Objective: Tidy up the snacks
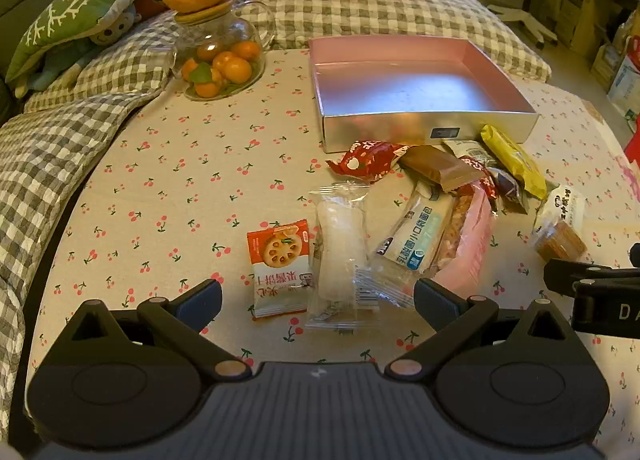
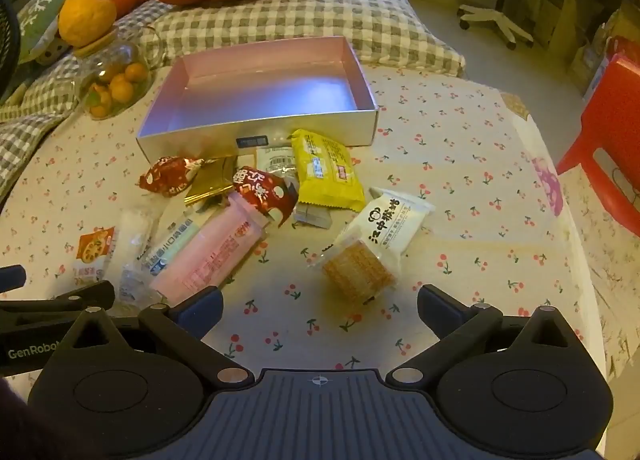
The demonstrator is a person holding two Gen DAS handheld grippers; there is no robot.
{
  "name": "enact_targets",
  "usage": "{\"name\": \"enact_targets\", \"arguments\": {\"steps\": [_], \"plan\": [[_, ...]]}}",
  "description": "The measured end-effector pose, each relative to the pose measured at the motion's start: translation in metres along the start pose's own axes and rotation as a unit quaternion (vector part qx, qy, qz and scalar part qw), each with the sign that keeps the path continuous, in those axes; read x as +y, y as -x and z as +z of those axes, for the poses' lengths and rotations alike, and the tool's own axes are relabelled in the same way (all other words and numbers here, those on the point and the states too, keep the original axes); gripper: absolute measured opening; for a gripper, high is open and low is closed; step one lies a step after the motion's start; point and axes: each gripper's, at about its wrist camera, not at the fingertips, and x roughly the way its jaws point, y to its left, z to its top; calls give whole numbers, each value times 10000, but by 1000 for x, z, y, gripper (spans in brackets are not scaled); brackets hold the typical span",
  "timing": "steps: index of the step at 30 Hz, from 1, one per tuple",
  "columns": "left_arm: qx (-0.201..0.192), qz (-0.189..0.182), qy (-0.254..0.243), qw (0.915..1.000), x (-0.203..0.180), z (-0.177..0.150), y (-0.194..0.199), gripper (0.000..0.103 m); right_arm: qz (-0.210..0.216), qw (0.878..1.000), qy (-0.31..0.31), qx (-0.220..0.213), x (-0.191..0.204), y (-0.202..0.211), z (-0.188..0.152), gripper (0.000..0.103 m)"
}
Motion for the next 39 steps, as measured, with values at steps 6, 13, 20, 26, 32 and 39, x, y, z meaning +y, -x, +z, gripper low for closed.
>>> {"name": "enact_targets", "arguments": {"steps": [6,13,20,26,32,39], "plan": [[-1,2,5,10000,0,0,0,102,43,10000,-51,63,-2,-2,0,103],[0,1,3,10000,-1,0,0,102,37,10000,-33,71,-2,-2,0,103],[1,3,2,10000,-1,0,0,102,68,9999,-110,114,-5,-3,1,103],[3,1,5,10000,-1,0,0,102,66,9998,-133,128,-6,-3,2,103],[2,6,2,10000,-1,-1,0,102,74,9998,-142,148,-6,-3,1,103],[4,7,5,10000,-1,-1,0,102,61,9997,-151,159,-6,-4,1,103]]}}
